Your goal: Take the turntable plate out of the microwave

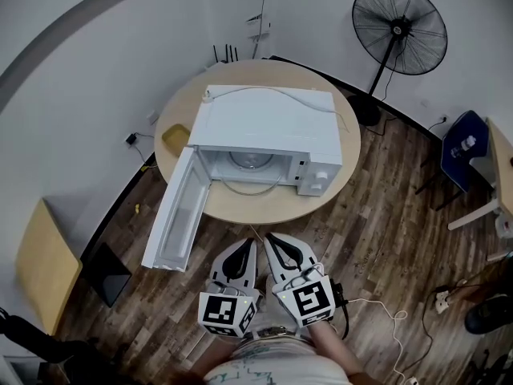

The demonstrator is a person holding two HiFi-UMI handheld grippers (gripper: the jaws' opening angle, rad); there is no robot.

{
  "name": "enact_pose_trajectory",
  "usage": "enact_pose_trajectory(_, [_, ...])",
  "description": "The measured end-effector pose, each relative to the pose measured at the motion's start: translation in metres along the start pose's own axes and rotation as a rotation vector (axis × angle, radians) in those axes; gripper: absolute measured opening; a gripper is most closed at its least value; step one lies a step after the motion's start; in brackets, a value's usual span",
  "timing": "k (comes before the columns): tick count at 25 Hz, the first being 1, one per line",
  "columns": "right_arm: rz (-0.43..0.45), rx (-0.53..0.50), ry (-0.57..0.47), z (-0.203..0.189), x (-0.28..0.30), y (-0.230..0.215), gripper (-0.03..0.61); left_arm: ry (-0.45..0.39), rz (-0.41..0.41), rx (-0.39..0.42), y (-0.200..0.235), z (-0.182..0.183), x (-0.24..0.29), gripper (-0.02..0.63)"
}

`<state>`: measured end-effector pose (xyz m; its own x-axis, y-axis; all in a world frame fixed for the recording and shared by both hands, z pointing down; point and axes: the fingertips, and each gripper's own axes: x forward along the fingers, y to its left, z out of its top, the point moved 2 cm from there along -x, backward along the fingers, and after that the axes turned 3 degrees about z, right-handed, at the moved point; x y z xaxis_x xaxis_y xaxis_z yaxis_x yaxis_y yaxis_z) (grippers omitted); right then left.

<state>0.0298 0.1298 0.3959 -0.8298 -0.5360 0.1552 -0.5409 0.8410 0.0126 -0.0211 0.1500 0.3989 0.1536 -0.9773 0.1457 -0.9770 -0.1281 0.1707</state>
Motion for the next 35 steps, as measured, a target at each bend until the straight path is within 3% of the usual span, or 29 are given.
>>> enact_pose_trajectory(8, [0.001,0.000,0.010,0.000,0.016,-0.012,-0.009,0.001,-0.002,-0.004,0.012,0.003,0.018,0.014])
enact_pose_trajectory(16, [0.010,-0.004,-0.003,0.013,0.051,-0.048,-0.009,0.010,-0.005,0.071,0.029,0.021,0.064,0.014])
enact_pose_trajectory(35, [0.130,0.011,-0.029,0.030,0.149,-0.115,-0.009,0.030,0.076,0.033,0.078,0.041,0.162,0.014])
